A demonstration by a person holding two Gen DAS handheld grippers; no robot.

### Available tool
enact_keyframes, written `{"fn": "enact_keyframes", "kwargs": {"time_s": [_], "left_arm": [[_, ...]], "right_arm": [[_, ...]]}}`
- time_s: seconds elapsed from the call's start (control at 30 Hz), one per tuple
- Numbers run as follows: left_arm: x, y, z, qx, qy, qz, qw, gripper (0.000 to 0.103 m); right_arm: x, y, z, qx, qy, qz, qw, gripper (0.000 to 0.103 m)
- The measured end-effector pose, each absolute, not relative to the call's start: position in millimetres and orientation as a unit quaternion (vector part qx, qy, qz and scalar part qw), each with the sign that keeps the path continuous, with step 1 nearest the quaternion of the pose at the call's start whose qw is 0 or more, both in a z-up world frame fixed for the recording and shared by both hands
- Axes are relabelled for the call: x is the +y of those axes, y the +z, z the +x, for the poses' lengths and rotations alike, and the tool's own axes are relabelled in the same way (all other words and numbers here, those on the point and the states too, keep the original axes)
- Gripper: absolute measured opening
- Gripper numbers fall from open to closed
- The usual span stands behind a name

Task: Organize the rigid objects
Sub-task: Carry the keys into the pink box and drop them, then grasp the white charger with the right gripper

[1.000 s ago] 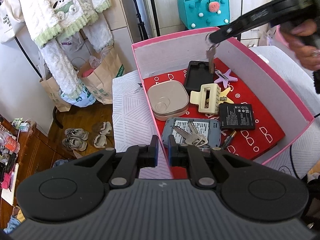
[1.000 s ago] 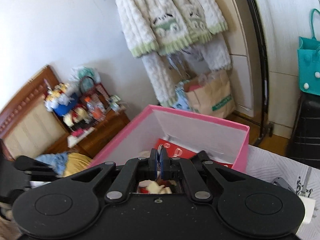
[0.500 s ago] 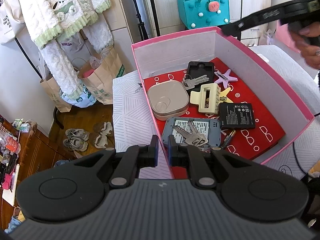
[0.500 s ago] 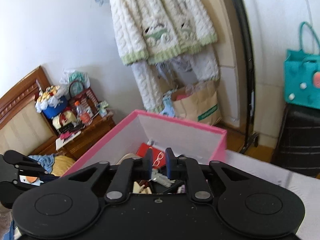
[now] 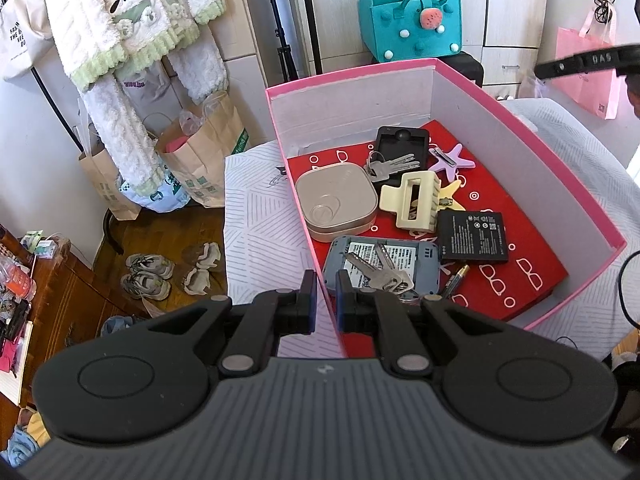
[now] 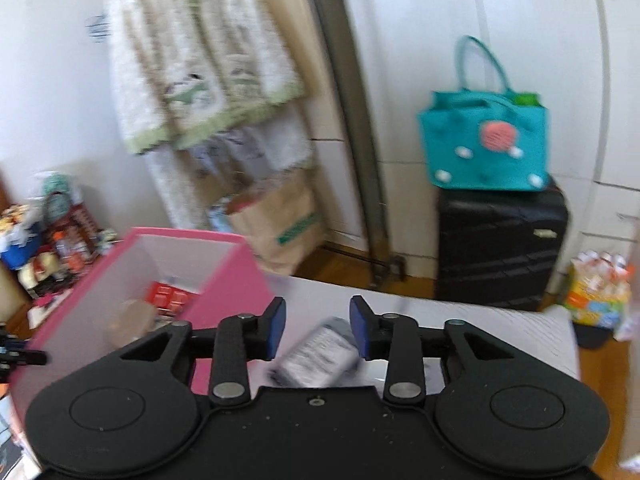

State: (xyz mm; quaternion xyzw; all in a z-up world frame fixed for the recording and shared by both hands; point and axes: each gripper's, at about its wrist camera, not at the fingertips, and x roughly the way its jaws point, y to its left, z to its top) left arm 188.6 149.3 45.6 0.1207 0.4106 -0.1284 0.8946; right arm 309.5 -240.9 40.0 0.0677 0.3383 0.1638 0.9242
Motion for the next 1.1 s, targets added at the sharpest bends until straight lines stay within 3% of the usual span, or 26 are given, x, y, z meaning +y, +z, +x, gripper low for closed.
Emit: {"fn": "enact_keyframes", "kwargs": {"time_s": [0.37,0.8,0.9,0.97,1.1], "left_arm": [[149,46,189,0.414,-0.126,0.122,0.893,0.008],[145,47,188,0.419,-0.123,0.135,0.889,0.009],[145,47,188,0.419,-0.123,0.134,0.889,0.009],[146,48,189,0.420,-0.123,0.133,0.889,0.009],[147,48,189,0.420,-0.122,0.133,0.889,0.009]], "right_arm": [[-241,-16,331,0.395,0.142,0.015,0.907,0.045],[-220,-31,347,0.407,0.127,-0.040,0.903,0.058],[-214,-34,348,0.401,0.112,-0.070,0.907,0.058],[-208,-36,344,0.393,0.103,-0.104,0.908,0.048],[-208,-33,338,0.392,0.104,-0.093,0.909,0.048]]}}
